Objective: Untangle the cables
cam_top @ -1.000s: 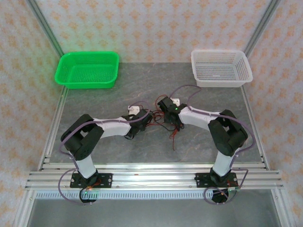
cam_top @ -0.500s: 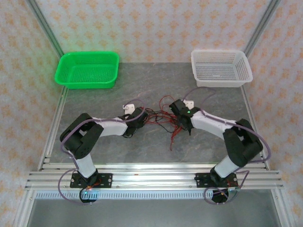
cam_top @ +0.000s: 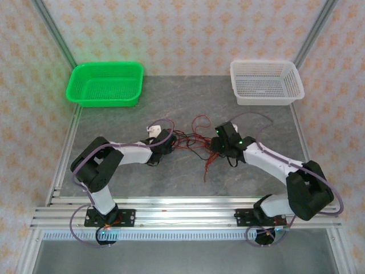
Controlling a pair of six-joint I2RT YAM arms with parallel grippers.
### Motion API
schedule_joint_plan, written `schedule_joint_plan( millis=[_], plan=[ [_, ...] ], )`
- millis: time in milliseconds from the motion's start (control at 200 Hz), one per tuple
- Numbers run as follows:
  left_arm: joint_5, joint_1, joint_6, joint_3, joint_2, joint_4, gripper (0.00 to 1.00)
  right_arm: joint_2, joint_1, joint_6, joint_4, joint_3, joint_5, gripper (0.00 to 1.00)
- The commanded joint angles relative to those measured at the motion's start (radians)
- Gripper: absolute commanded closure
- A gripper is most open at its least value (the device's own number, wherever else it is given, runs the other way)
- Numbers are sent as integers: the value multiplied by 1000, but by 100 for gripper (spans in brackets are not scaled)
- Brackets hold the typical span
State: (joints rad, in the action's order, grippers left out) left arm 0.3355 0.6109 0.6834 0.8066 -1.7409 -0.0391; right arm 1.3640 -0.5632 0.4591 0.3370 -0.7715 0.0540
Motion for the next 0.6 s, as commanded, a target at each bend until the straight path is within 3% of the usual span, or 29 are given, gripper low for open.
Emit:
schedule_joint_plan(
  millis=[0, 335, 596],
  plan=[
    [34, -61, -10, -44, -26, -97, 20, 46, -26, 58, -78, -5, 49, 35],
    [35, -61, -17, -29, -9, -107, 20, 227, -64, 74, -45, -40, -101, 35],
    [44, -62, -22, -15, -5, -119, 20, 334, -64, 59, -43, -75, -144, 35]
  ],
)
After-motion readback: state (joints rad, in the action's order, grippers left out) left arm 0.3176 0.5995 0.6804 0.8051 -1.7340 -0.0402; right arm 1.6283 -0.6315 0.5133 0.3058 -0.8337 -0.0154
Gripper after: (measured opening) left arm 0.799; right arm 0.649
